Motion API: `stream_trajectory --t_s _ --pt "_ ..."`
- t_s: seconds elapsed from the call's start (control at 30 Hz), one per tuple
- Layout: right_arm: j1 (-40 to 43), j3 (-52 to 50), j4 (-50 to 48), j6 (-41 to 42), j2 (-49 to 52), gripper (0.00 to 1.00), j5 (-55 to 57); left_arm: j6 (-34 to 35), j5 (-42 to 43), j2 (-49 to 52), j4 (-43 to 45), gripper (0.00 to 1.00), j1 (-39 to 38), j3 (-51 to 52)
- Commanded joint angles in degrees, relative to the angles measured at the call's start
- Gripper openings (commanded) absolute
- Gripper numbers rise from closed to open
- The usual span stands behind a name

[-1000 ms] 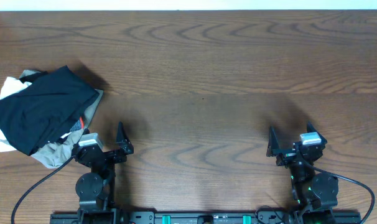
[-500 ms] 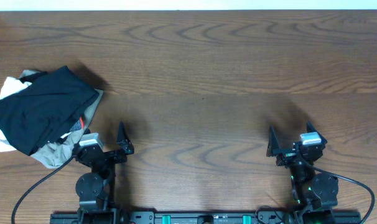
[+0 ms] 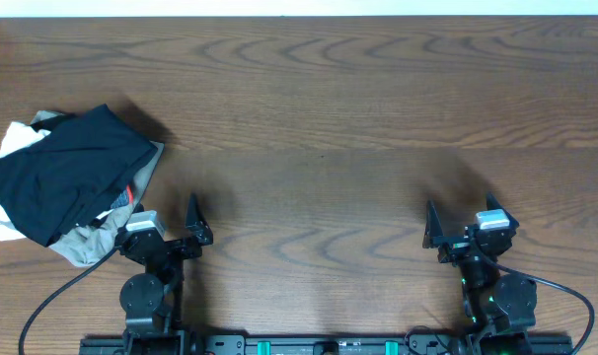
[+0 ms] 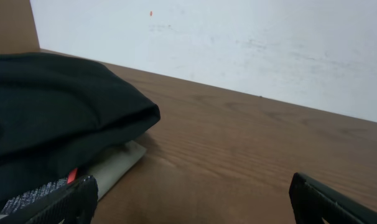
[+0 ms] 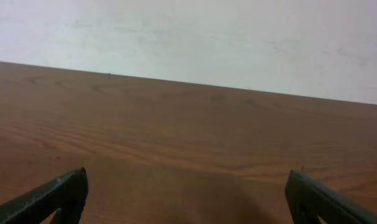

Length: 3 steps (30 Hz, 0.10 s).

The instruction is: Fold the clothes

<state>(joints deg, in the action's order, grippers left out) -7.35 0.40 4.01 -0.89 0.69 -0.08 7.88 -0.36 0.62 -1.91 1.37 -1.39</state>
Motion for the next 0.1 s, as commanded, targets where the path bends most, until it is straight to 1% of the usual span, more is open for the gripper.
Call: stream_trajectory --t_s 0.0,0.07 --pt "0.6 -0.1 0.2 -0.9 -0.2 0.99 -0.2 0.1 -0.5 -0.3 -2.2 0.98 0.2 1.1" --pt "0.6 -0.1 0.2 -0.9 -0.2 0.99 -0.2 0.1 -0.5 -0.3 -2.2 0.98 0.2 1.1"
